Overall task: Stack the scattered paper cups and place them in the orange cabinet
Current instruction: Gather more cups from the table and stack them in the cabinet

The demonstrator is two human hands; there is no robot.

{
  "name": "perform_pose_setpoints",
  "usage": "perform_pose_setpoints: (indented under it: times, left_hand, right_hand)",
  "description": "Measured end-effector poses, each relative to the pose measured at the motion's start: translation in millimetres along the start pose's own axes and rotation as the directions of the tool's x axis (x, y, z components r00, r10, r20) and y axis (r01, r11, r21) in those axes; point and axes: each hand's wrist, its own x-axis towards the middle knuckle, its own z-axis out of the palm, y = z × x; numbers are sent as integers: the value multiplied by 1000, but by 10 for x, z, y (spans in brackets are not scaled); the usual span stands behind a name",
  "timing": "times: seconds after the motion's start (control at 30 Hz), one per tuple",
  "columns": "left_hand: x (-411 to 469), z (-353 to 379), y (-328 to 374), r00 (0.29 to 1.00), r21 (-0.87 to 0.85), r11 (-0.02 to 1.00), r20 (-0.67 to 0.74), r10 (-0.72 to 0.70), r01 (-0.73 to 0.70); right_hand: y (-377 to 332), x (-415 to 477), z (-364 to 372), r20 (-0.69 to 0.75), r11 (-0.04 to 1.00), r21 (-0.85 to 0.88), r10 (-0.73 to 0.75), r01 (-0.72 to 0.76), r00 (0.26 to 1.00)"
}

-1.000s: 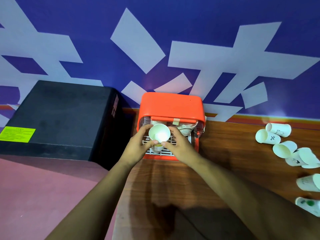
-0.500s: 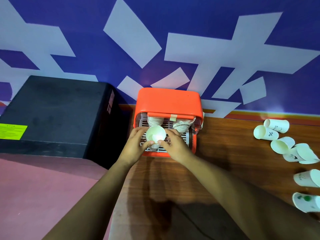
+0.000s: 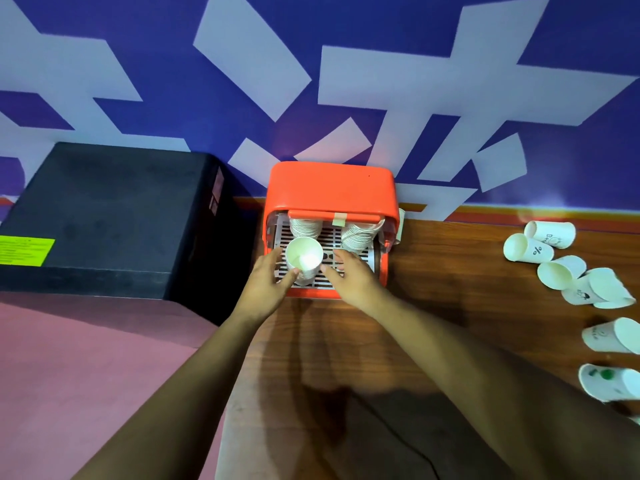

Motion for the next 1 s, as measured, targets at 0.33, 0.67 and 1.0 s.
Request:
perform_pose_setpoints:
  times: [0.33, 0.67, 1.0]
  left_hand:
    - [-707, 531, 500, 993, 105, 994, 108, -48, 36]
    - [-1533, 2392, 1473, 925, 98, 994, 379, -1, -39]
    - [-2319, 4063, 2043, 788, 128, 992, 610, -77, -2]
  right_hand:
    - [1121, -1260, -1140, -107, 978, -170, 102, -119, 989]
    - [2562, -2696, -1740, -144, 961, -90, 246, -260, 959]
    - [3721, -3632, -2155, -328, 951, -101, 244, -291, 913]
